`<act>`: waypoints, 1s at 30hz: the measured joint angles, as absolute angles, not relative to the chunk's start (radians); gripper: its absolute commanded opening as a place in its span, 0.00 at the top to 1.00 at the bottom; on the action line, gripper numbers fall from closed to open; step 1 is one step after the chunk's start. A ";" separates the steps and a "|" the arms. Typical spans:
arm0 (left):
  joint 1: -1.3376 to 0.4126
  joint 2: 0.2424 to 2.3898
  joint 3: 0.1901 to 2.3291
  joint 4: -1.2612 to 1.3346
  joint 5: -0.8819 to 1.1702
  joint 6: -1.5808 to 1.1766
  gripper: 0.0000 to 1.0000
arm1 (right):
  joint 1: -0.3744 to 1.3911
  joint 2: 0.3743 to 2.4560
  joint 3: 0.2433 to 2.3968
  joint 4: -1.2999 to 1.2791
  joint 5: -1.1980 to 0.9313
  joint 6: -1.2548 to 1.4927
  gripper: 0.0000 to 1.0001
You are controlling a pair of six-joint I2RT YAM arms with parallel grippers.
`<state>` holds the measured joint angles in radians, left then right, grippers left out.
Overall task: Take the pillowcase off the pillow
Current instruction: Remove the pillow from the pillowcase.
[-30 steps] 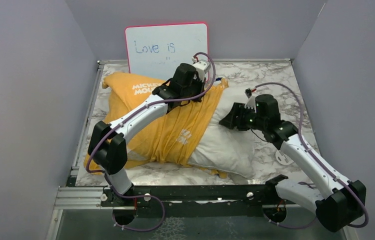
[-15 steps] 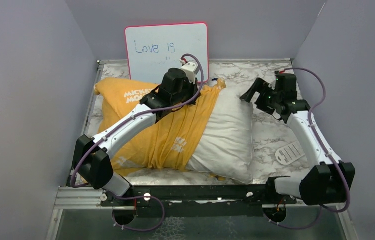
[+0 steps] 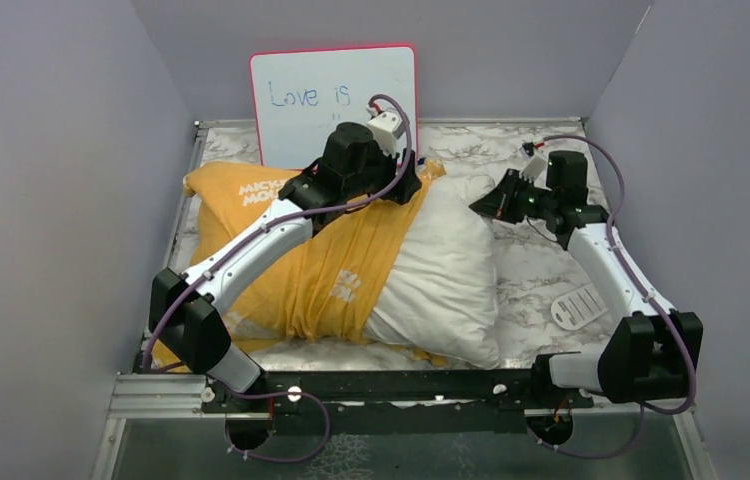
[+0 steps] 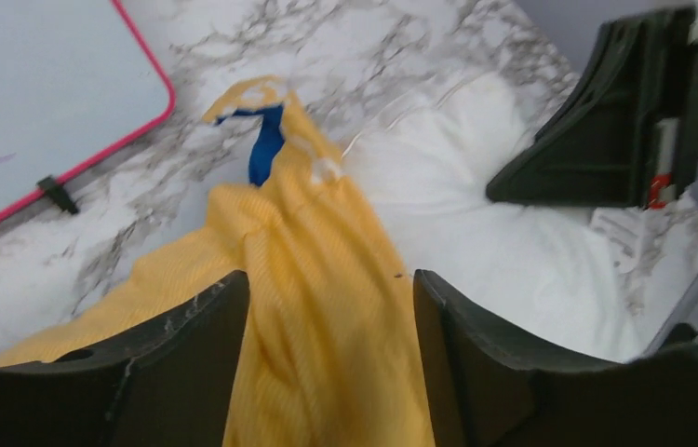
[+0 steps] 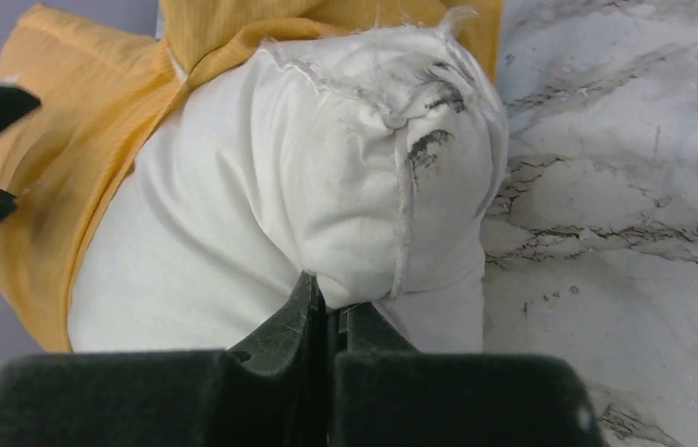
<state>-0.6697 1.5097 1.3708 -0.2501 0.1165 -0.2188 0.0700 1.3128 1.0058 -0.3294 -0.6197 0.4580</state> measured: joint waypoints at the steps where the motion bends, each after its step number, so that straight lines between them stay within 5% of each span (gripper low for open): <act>1: -0.670 1.521 1.405 -0.258 0.136 -0.210 0.26 | 0.070 1.304 1.000 -0.319 -0.639 0.447 1.00; 12: -0.668 1.868 1.821 -0.442 0.299 -0.127 0.25 | 0.071 1.184 0.933 -0.284 -0.690 0.394 0.99; 14: -0.665 1.908 1.821 -0.491 0.315 -0.130 0.35 | 0.071 1.178 0.933 -0.284 -0.689 0.390 0.99; 17: -0.659 1.932 1.821 -0.512 0.366 -0.134 0.70 | 0.071 1.174 0.926 -0.284 -0.678 0.385 0.99; 20: -0.655 1.928 1.815 -0.514 0.400 -0.126 0.94 | 0.073 1.163 0.920 -0.289 -0.632 0.392 0.99; 30: -0.578 1.766 1.636 -0.501 0.250 -0.114 1.00 | 0.080 1.154 0.952 -0.395 -0.363 0.465 0.99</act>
